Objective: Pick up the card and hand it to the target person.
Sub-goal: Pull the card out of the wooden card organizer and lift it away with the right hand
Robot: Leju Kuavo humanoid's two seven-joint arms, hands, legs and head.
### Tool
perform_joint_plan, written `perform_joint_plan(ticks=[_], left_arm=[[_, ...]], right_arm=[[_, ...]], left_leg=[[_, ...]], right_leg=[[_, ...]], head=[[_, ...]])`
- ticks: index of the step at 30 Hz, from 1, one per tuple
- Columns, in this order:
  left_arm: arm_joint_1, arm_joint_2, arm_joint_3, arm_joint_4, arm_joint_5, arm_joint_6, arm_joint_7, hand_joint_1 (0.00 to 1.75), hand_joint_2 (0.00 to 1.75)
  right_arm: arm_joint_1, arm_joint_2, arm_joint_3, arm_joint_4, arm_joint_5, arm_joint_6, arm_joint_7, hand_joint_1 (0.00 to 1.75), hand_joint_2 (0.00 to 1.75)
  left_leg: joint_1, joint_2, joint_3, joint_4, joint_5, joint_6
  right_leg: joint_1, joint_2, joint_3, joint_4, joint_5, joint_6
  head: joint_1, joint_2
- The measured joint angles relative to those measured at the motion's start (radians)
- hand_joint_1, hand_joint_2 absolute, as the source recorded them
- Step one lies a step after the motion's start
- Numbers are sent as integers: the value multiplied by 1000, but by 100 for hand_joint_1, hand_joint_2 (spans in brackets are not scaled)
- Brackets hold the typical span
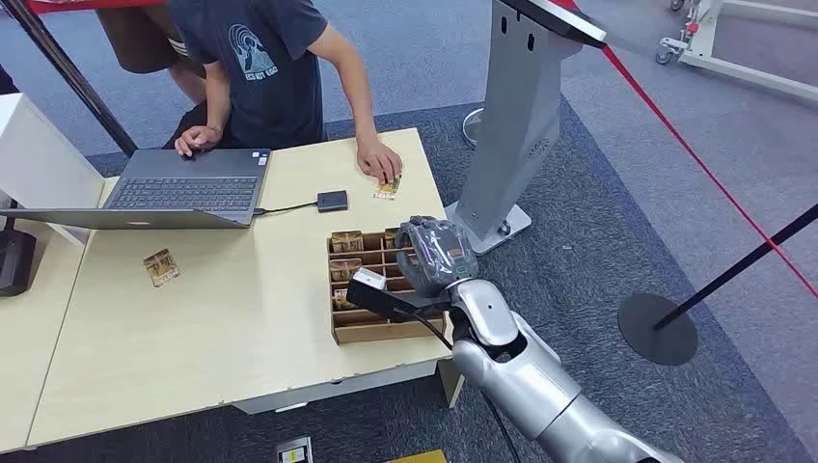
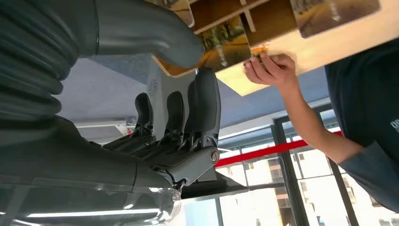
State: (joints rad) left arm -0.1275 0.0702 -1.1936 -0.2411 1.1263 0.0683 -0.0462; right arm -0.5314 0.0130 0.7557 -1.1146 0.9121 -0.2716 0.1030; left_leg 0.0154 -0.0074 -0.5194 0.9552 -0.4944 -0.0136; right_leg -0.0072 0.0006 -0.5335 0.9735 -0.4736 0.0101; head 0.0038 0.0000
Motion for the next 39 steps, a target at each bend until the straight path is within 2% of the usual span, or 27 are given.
perform_joint_plan(ticks=[12, 16, 23, 32, 39], left_arm=[[0, 0, 0, 0, -6, -5, 0, 0, 0], [0, 0, 0, 0, -5, -5, 0, 0, 0], [0, 0, 0, 0, -4, -5, 0, 0, 0], [0, 0, 0, 0, 2, 0, 0, 0, 0], [0, 0, 0, 0, 4, -2, 0, 0, 0]], right_arm=[[-3, -5, -2, 69, -14, -8, -1, 103, 175], [-8, -4, -2, 96, -18, -13, -11, 96, 175], [-18, -2, -3, 133, -26, -19, -23, 71, 175], [-40, 9, -3, 185, -27, -33, -35, 96, 175], [-47, 11, -6, 220, -29, -37, -32, 97, 175]], left_leg=[[0, 0, 0, 0, 0, 0], [0, 0, 0, 0, 0, 0], [0, 0, 0, 0, 0, 0], [0, 0, 0, 0, 0, 0], [0, 0, 0, 0, 0, 0]], right_leg=[[0, 0, 0, 0, 0, 0], [0, 0, 0, 0, 0, 0], [0, 0, 0, 0, 0, 0], [0, 0, 0, 0, 0, 0], [0, 0, 0, 0, 0, 0]], head=[[0, 0], [0, 0], [0, 0], [0, 0], [0, 0]])
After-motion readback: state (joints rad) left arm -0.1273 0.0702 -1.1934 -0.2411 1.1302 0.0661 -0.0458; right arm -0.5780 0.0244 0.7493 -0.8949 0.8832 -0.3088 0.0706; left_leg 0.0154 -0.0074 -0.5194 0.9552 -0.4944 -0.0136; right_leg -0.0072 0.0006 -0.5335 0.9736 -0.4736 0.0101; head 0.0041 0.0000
